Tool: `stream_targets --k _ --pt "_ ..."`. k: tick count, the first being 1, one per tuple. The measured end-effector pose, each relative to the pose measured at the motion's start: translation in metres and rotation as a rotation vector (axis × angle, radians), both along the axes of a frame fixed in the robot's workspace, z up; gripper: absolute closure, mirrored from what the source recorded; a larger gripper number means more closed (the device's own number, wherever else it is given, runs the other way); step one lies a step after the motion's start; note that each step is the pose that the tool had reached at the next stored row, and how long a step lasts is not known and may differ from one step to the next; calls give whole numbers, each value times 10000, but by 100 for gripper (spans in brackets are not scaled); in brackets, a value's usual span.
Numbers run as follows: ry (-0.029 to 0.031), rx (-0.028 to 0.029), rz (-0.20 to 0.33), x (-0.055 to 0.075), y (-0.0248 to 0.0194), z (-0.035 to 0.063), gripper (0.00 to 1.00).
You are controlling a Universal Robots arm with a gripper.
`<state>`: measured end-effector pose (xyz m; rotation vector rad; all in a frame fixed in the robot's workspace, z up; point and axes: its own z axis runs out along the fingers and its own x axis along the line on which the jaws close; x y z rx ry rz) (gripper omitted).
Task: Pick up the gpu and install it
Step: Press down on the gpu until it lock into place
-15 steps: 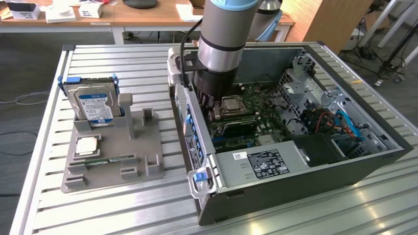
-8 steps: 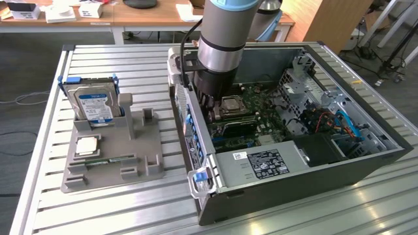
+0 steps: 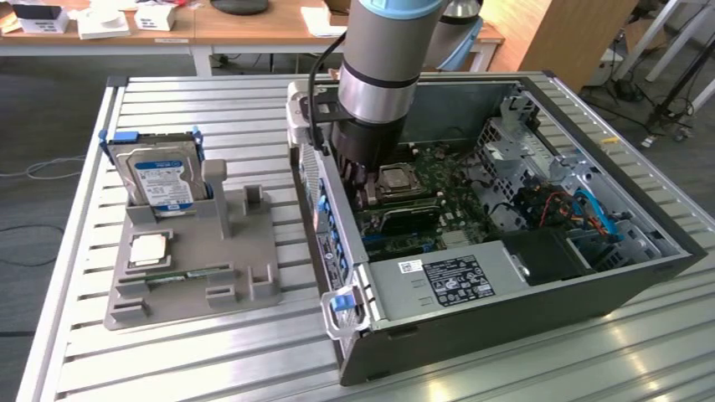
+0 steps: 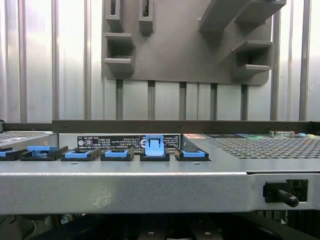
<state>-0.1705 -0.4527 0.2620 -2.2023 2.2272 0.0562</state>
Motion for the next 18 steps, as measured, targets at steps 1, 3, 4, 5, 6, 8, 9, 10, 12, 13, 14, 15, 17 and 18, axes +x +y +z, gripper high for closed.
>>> stream_targets --k 1,3,4,5,6,8,9,10,12,13,14,15,17,18 --pt "-1 2 -1 0 0 1 89" --pt "-5 8 -3 1 1 6 89" --pt "-9 11 -2 3 1 10 89" --pt "-12 12 0 4 1 15 89" --pt "-4 6 0 5 1 26 89" --pt "0 3 -1 5 0 43 89" --pt "1 2 0 6 0 49 89" --pt "0 3 0 6 0 49 89" --pt "1 2 -1 6 0 49 89" --pt "2 1 -1 6 0 50 89" --pt "3 -1 -1 6 0 50 89" --pt "3 0 0 6 0 46 89" --pt "2 1 0 6 0 32 89" --pt "2 2 0 6 0 23 89"
